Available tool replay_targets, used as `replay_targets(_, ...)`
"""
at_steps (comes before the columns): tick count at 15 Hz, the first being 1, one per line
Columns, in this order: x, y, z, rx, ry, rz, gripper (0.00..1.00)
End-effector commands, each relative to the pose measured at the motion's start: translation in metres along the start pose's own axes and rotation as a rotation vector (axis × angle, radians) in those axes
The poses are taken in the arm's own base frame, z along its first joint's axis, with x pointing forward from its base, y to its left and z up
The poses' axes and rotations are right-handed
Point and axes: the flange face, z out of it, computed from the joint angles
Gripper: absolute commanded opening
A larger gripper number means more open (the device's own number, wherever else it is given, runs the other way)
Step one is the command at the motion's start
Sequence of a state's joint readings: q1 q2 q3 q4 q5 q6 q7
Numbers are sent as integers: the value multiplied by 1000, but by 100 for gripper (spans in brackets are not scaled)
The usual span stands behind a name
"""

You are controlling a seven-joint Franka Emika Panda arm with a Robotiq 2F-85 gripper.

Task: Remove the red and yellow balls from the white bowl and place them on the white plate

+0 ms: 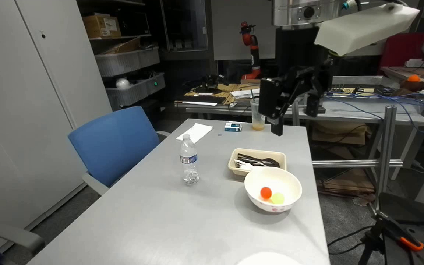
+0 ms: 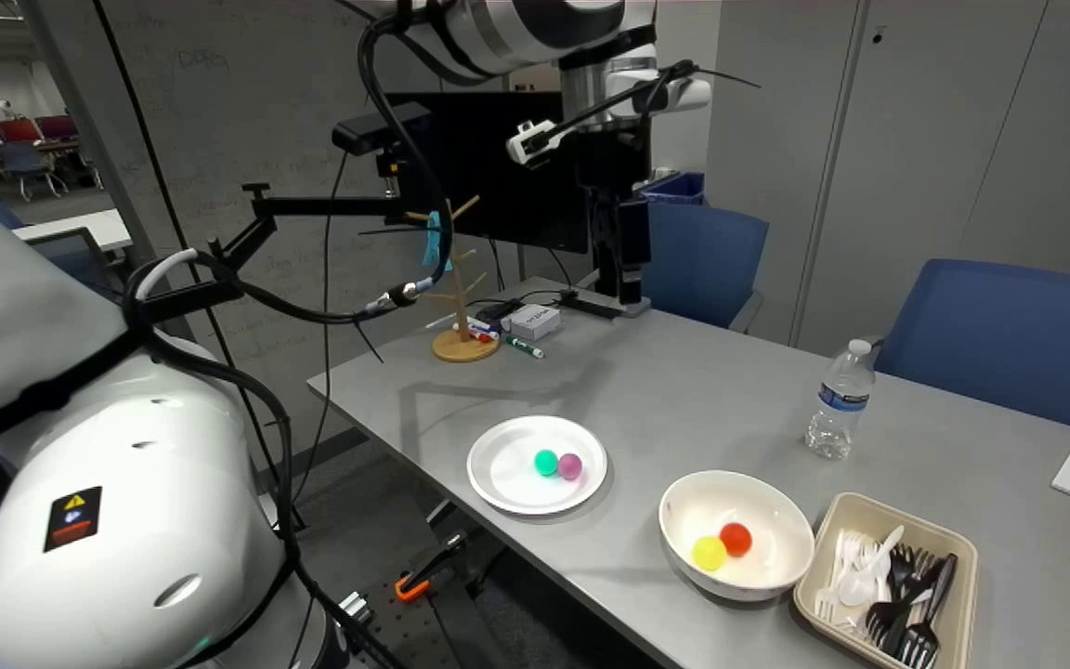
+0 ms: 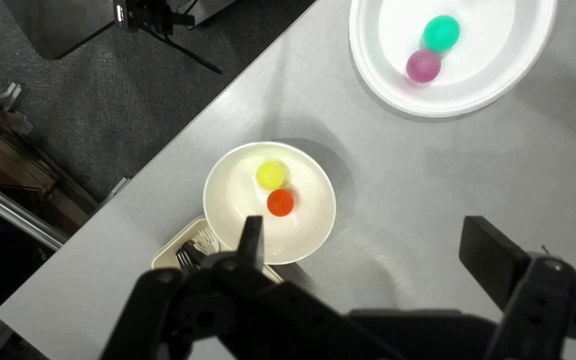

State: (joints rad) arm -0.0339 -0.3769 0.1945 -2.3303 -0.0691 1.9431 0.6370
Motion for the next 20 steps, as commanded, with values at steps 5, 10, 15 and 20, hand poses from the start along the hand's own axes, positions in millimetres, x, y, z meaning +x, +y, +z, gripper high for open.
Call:
replay_targets(5, 43, 35, 13, 22, -23, 4, 100)
replay_targets(10, 73, 64, 37, 61, -13, 0, 100)
replay_targets(15, 94, 66, 85, 105, 16, 50, 100)
replay_targets(20, 103, 65, 135, 99, 4, 71, 100)
